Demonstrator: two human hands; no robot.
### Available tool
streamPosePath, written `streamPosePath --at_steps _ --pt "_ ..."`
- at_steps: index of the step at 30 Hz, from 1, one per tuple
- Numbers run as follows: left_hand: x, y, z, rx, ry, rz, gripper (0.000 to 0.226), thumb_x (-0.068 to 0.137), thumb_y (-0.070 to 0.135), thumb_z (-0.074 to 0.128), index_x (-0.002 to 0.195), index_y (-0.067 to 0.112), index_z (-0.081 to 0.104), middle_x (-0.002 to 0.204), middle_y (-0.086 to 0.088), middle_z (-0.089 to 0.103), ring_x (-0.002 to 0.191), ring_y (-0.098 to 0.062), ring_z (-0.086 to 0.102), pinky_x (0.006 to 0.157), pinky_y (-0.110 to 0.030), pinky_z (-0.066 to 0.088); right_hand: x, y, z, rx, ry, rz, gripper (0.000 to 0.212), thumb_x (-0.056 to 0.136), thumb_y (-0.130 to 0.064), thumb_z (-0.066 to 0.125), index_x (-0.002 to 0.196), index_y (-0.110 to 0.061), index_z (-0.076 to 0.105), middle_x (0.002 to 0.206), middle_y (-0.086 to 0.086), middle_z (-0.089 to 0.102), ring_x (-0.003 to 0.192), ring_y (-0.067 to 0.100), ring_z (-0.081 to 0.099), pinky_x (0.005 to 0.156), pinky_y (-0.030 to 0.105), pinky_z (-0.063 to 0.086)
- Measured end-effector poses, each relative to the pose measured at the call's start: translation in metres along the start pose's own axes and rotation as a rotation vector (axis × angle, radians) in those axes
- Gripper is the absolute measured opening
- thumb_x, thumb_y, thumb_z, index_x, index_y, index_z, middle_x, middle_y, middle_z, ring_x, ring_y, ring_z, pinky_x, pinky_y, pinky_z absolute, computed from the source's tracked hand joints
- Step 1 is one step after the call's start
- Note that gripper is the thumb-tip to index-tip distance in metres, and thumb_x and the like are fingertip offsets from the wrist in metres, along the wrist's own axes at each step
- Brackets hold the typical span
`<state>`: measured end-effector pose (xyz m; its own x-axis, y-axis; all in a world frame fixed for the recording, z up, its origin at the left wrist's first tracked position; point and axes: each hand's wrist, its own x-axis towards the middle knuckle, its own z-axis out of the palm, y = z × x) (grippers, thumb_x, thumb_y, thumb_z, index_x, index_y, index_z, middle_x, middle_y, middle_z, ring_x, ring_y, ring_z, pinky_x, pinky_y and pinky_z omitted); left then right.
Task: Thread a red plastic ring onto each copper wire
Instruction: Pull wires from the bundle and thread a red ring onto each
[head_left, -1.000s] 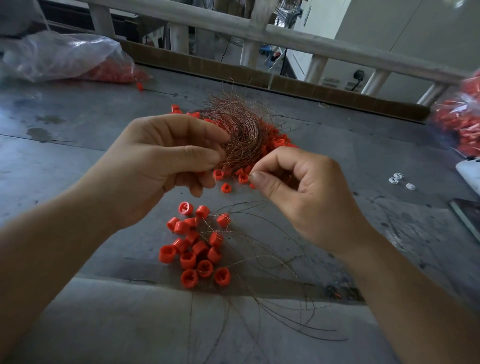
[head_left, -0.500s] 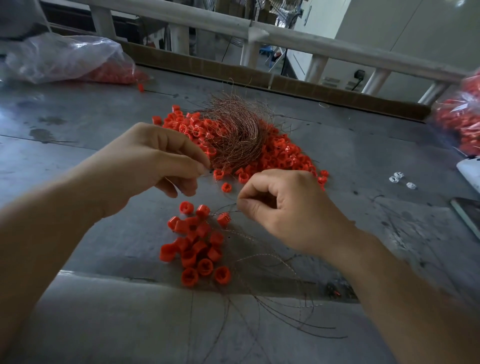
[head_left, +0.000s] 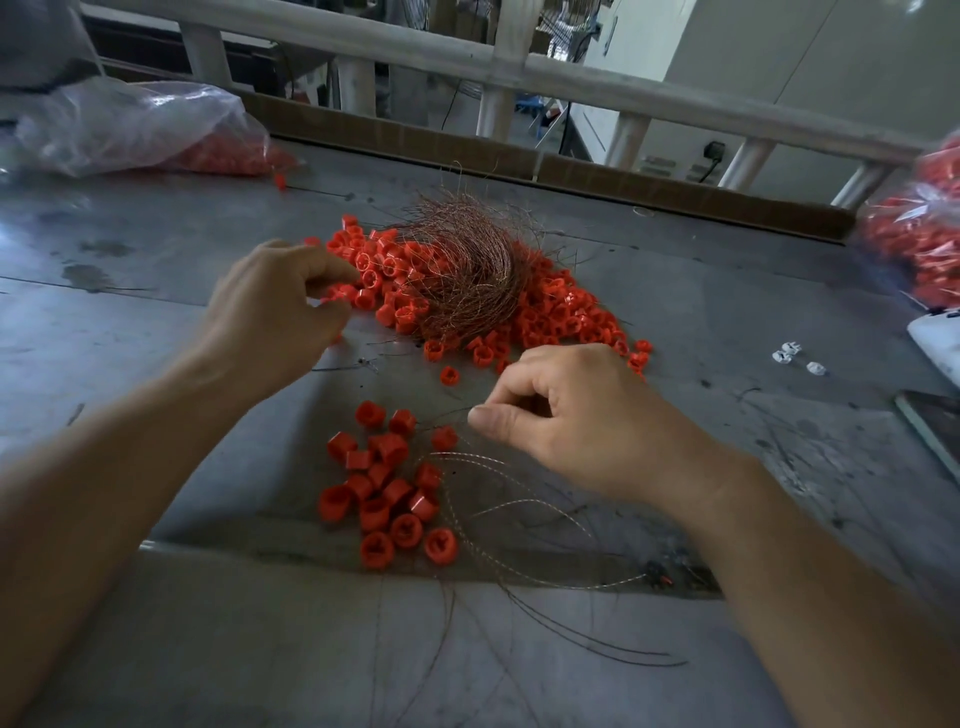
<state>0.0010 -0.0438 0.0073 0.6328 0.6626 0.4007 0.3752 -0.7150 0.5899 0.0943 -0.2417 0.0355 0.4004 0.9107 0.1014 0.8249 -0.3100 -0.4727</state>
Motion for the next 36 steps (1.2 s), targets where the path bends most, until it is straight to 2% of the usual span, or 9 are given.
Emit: streamPosePath --at_steps 6,10,15,18,20,23,26,29,36 --pt "0.004 -0.011 0.002 0.150 -0.109 -0.053 0.031 0.073 0.015 0.074 0.103 0.012 0.068 0.091 -0.005 0.060 0.086 -0.026 0.054 0.074 -0.032 0.041 0.002 0.008 -0.008 0.013 0.162 0.051 0.024 0.081 -0.040 0.060 0.064 -0.024 0.061 0.061 -0.013 0.054 0.060 0.005 0.053 0.057 0.013 0.042" --pt "0.004 -0.011 0.004 0.165 -0.149 -0.035 0.017 0.076 0.010 0.071 0.092 0.010 0.070 0.093 -0.013 0.066 0.088 -0.030 0.058 0.076 -0.033 0.043 0.004 0.015 -0.012 0.031 0.278 0.101 0.024 0.081 -0.039 0.061 0.069 -0.019 0.067 0.064 -0.006 0.063 0.057 0.008 0.055 0.057 0.024 0.044" --pt "-0.002 0.005 -0.002 -0.013 -0.061 -0.023 0.006 0.078 0.014 0.070 0.081 0.018 0.067 0.075 0.005 0.062 0.067 -0.011 0.055 0.067 -0.024 0.038 0.006 0.020 -0.013 0.003 0.309 0.157 0.023 0.083 -0.039 0.061 0.069 -0.021 0.066 0.068 -0.001 0.067 0.062 0.014 0.060 0.061 0.031 0.050" --pt "-0.014 0.025 -0.009 -0.150 -0.046 0.077 0.015 0.073 0.020 0.072 0.070 0.030 0.062 0.071 0.015 0.060 0.065 -0.001 0.058 0.058 -0.002 0.039 0.008 0.026 -0.011 -0.030 0.300 0.174 0.024 0.083 -0.037 0.061 0.070 -0.018 0.067 0.068 -0.003 0.065 0.062 0.013 0.058 0.060 0.027 0.047" --pt "-0.022 0.034 -0.009 -0.217 -0.116 0.145 0.014 0.070 0.025 0.071 0.071 0.034 0.061 0.072 0.018 0.061 0.072 0.006 0.058 0.058 0.001 0.040 0.011 0.031 -0.009 -0.048 0.295 0.178 0.021 0.084 -0.034 0.062 0.074 -0.016 0.067 0.073 -0.004 0.063 0.068 0.013 0.056 0.064 0.027 0.044" --pt "-0.028 0.037 -0.004 -0.223 -0.203 0.224 0.013 0.070 0.031 0.065 0.073 0.040 0.057 0.085 0.021 0.058 0.078 0.011 0.056 0.060 -0.007 0.042 0.017 0.034 -0.003 -0.104 0.284 0.138 0.015 0.085 -0.028 0.062 0.091 -0.017 0.069 0.095 -0.001 0.059 0.090 0.012 0.053 0.079 0.022 0.039" --pt "-0.027 0.036 0.001 -0.244 -0.221 0.277 0.020 0.073 0.025 0.068 0.073 0.040 0.055 0.104 0.024 0.050 0.079 0.013 0.054 0.064 -0.002 0.043 0.024 0.035 0.002 -0.203 0.283 0.074 0.027 0.085 -0.026 0.062 0.109 -0.015 0.066 0.122 0.000 0.050 0.114 0.013 0.043 0.086 0.010 0.023" --pt "-0.027 0.034 0.004 -0.247 -0.219 0.301 0.024 0.075 0.021 0.069 0.074 0.039 0.055 0.109 0.021 0.047 0.082 0.014 0.053 0.067 0.002 0.040 0.029 0.035 0.007 -0.225 0.323 0.066 0.028 0.085 -0.025 0.062 0.112 -0.015 0.065 0.142 0.001 0.037 0.128 0.015 0.032 0.097 0.016 0.018" --pt "-0.026 0.033 0.004 -0.227 -0.222 0.333 0.021 0.075 0.020 0.069 0.075 0.037 0.055 0.100 0.026 0.048 0.086 0.012 0.052 0.068 0.002 0.039 0.034 0.040 0.015 -0.189 0.309 0.025 0.039 0.088 -0.022 0.058 0.124 -0.007 0.055 0.131 0.005 0.052 0.123 0.016 0.043 0.096 0.010 0.019"
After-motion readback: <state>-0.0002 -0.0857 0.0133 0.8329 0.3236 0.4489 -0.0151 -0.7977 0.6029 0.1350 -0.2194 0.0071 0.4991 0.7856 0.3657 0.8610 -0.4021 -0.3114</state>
